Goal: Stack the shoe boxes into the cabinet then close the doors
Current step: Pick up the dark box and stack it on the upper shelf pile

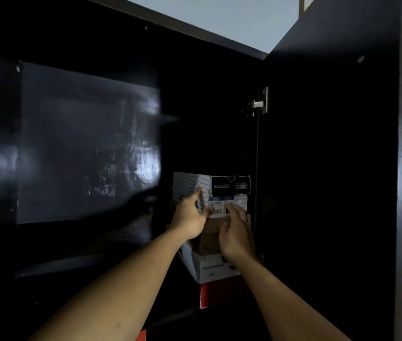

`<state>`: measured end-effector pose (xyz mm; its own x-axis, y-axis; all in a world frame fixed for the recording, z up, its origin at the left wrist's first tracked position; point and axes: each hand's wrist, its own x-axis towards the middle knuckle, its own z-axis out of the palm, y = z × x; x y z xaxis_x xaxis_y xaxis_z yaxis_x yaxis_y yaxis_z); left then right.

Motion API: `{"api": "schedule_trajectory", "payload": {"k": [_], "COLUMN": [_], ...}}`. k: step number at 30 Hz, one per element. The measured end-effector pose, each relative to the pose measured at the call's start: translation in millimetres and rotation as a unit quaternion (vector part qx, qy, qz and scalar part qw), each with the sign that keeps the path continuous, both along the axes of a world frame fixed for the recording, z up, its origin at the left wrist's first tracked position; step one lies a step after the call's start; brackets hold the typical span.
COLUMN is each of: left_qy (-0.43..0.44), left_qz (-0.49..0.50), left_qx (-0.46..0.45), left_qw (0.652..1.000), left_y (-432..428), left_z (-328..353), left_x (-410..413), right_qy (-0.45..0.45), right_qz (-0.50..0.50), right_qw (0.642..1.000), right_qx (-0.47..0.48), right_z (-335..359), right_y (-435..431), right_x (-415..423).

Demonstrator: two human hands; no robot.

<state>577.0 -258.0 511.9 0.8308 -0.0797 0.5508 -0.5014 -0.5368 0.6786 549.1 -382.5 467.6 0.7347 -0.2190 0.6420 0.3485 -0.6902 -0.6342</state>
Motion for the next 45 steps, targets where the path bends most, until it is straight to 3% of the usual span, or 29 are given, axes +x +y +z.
{"api": "schedule_trajectory", "payload": {"k": [11, 20, 25, 30, 36, 45], "left_qy": [0.009, 0.027, 0.025, 0.024, 0.061, 0.127], "left_qz": [-0.003, -0.025, -0.028, -0.035, -0.067, -0.149], "left_qx": [-0.040, 0.019, 0.022, 0.021, 0.035, 0.048], "left_qw": [0.999, 0.999, 0.999, 0.999, 0.995, 0.979], "left_y": [-1.0, 15.2, 35.6, 44.9, 25.7, -52.9], "left_z": [-0.6, -5.0, 1.8, 7.5, -32.0, -98.8], "left_x": [21.2, -21.7, -69.5, -142.6, -232.1, -338.1], "right_qy": [-0.013, 0.035, 0.037, 0.015, 0.047, 0.060], "right_qz": [-0.025, 0.037, 0.086, 0.063, 0.072, -0.085], "right_qw": [0.998, 0.999, 0.995, 0.996, 0.991, 0.990], "right_qx": [-0.054, 0.016, 0.039, 0.057, 0.103, 0.093], "right_z": [-1.6, 10.4, 16.3, 19.8, 2.7, -64.6], "right_y": [-7.4, -10.5, 0.5, 6.2, -22.1, -101.3], "right_x": [10.7, -18.8, -78.3, -152.5, -261.2, -404.5]}}
